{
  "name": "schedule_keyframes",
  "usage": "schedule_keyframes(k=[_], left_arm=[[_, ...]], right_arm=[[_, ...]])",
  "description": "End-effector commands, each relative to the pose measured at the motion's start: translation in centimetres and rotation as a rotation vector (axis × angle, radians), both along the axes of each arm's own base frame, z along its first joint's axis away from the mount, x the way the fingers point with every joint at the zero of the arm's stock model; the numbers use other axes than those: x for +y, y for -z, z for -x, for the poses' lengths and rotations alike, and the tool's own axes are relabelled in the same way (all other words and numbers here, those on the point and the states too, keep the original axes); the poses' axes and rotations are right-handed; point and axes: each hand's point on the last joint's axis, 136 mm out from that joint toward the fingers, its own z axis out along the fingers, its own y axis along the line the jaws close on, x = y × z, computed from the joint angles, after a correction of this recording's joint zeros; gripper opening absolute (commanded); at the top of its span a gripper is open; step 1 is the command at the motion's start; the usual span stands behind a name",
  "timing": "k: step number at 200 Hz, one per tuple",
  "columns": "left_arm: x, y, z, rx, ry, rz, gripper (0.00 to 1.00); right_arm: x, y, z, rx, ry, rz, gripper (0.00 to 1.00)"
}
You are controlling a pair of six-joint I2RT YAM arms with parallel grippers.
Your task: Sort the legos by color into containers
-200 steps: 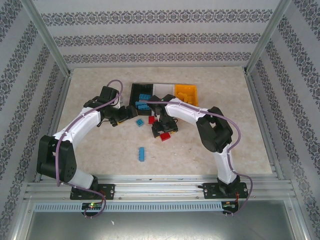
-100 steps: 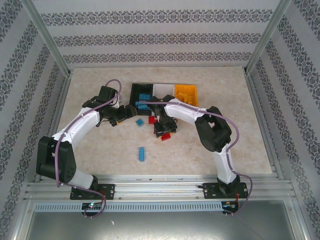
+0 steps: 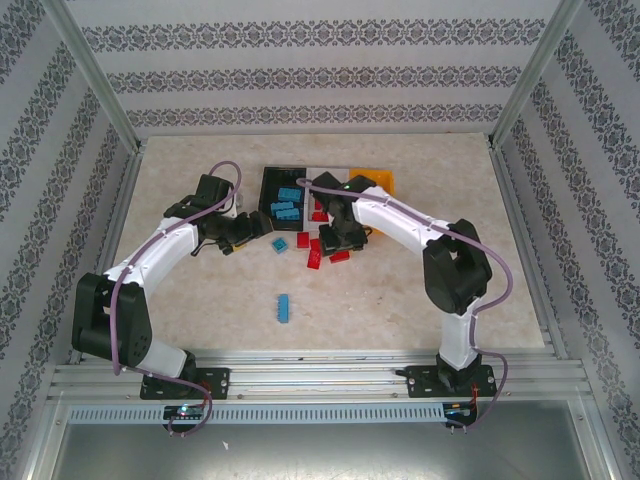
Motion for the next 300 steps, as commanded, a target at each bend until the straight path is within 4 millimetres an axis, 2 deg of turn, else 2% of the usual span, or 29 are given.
schedule_keyframes(k=[1, 39, 97, 128, 162, 204, 214, 231, 256, 276, 300], left_arm=[[0.0, -0.7, -0.5, -0.029, -0.008, 0.027, 0.80], [-0.1, -1.0, -0.7, -0.024, 0.001, 0.028, 0.80], [0.2, -1.3, 0.1, -0.007, 0.021, -0.004, 0.80], [0.2, -1.4, 0.1, 0.001, 0.031, -0.004, 0.80], [0.1, -1.5, -0.3, -0.001, 0.037, -0.010, 0.81], [-0.1, -1.8, -1.4, -0.014, 0.048, -0.012, 0.81], [-0.2, -1.9, -1.7, -0.023, 0.046, -0.010, 0.81], [-0.4, -2.0, -2.1, -0.035, 0.042, 0.004, 0.80], [-0.3, -2.2, -2.5, -0.062, 0.038, 0.001, 0.81], [-0.1, -2.1, -2.6, -0.073, 0.031, -0.001, 0.81], [0.1, -2.0, -2.4, -0.080, 0.019, 0.004, 0.81]], right_arm=[[0.2, -2.5, -1.9, -0.038, 0.070, -0.074, 0.48], [1.0, -4.2, -7.2, -0.089, 0.140, -0.173, 0.48], [1.4, -4.4, -15.3, -0.133, 0.175, -0.210, 0.49], [1.1, -3.3, -17.5, -0.119, 0.197, -0.219, 0.53], [0.4, -3.2, -18.1, -0.111, 0.227, -0.240, 0.63], [0.0, -5.2, -16.8, -0.119, 0.203, -0.240, 0.67], [0.2, -5.7, -15.9, -0.118, 0.193, -0.238, 0.67], [1.3, -5.8, -13.4, -0.091, 0.149, -0.228, 0.68], [3.4, -4.9, -8.9, -0.050, 0.085, -0.200, 0.72], [5.1, -3.3, -5.3, -0.004, 0.079, -0.215, 0.74], [6.2, -1.1, -2.8, 0.036, 0.106, -0.220, 0.75]])
